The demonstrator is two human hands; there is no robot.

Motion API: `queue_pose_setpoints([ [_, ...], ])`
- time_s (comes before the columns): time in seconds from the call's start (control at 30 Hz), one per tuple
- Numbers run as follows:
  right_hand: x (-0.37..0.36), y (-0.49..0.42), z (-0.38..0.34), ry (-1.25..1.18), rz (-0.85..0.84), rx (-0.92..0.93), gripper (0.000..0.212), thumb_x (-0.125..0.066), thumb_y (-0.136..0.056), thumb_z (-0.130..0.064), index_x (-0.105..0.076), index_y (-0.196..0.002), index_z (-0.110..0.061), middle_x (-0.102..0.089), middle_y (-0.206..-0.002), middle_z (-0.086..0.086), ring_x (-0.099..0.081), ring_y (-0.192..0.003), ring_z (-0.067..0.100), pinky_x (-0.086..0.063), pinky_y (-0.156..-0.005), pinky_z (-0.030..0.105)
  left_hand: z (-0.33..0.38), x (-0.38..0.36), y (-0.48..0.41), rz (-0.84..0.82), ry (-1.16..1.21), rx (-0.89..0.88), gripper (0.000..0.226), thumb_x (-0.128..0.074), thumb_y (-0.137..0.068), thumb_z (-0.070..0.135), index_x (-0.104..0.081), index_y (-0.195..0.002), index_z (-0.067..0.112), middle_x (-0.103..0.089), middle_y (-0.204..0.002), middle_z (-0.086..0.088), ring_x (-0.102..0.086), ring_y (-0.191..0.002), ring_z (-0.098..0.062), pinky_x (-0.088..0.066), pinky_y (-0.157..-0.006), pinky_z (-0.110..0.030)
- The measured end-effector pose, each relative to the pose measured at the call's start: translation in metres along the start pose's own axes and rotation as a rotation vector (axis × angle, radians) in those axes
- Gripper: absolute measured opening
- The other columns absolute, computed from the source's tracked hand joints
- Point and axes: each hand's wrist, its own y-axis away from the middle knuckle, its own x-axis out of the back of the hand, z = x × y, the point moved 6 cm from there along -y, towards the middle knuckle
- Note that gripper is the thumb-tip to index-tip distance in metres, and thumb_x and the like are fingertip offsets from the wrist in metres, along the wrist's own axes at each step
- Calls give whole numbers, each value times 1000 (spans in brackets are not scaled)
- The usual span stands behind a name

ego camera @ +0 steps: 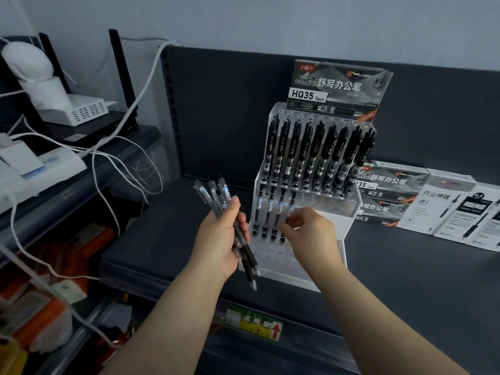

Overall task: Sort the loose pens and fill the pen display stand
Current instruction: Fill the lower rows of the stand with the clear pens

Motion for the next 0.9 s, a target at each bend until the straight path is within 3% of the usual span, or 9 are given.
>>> queue_pose_setpoints([
  [0.07, 0, 1, 1, -30, 3, -21, 18, -61, -88, -21, -65, -101, -10, -63, -87, -3, -58, -80, 14, -40, -66, 21, 0, 0, -2, -4, -3, 0, 14, -61, -90, 29, -56, -91, 15, -53, -60, 4, -48, -52, -7, -43, -50, -20],
  [0.2, 1, 0, 0, -4, 4, -19, 15, -58, -90, -20, -68, -90, -9, -69, -77, 4, -59, -67, 16, -38, -50, 12, -1, 0, -3, -7, -13, -2, 15, -61, -90, 29, -57, -92, 15, -53, -59, 4, -48, -51, -7, -43, -48, -19],
  [0.27, 1, -1, -2, 7, 2, -17, 15, -58, -90, -20, -67, -87, -8, -69, -74, 6, -58, -64, 16, -37, -50, 11, -1, -1, -2, -15, -19, -3, 14, -61, -90, 29, -57, -91, 15, -53, -59, 4, -49, -51, -7, -43, -48, -19],
  [0.47, 15, 12, -7, -142, 53, -27, 13, -66, -85, -25, -56, -88, -18, -61, -79, -5, -54, -64, 6, -35, -49, 11, -1, -7, 0, -56, -23, 2, 14, -61, -89, 30, -57, -87, 16, -53, -61, 3, -50, -52, -8, -44, -50, -21],
  [0.57, 13, 27, -28, -294, -119, 40, 16, -73, -79, -25, -58, -77, -19, -61, -69, -5, -55, -60, 7, -44, -52, 12, -4, -16, 3, -66, -8, 12, 15, -61, -89, 29, -57, -83, 16, -52, -63, 3, -49, -55, -9, -45, -53, -23],
  [0.67, 1, 41, -39, -385, -335, 74, 19, -78, -73, -21, -59, -74, -21, -60, -66, -7, -52, -56, 0, -45, -55, 14, -7, -26, 6, -57, -7, 13, 18, -62, -88, 30, -58, -78, 16, -51, -64, 3, -48, -61, -12, -46, -67, -31],
  [0.77, 3, 40, -35, -380, -355, 73, 17, -77, -75, -15, -60, -74, -20, -60, -67, -7, -51, -54, -3, -45, -55, 12, -12, -31, 9, -56, -20, 22, 24, -61, -87, 38, -59, -78, 16, -51, -67, 3, -48, -63, -12, -47, -70, -34],
  [0.9, 8, 38, -31, -379, -420, 78, 14, -72, -79, -12, -64, -83, -23, -63, -75, 0, -54, -62, 6, -46, -58, 17, -18, -33, 12, -32, 43, 79, 38, -54, -86, 52, -66, -82, 16, -57, -68, 3, -56, -67, -15, -54, -72, -37],
])
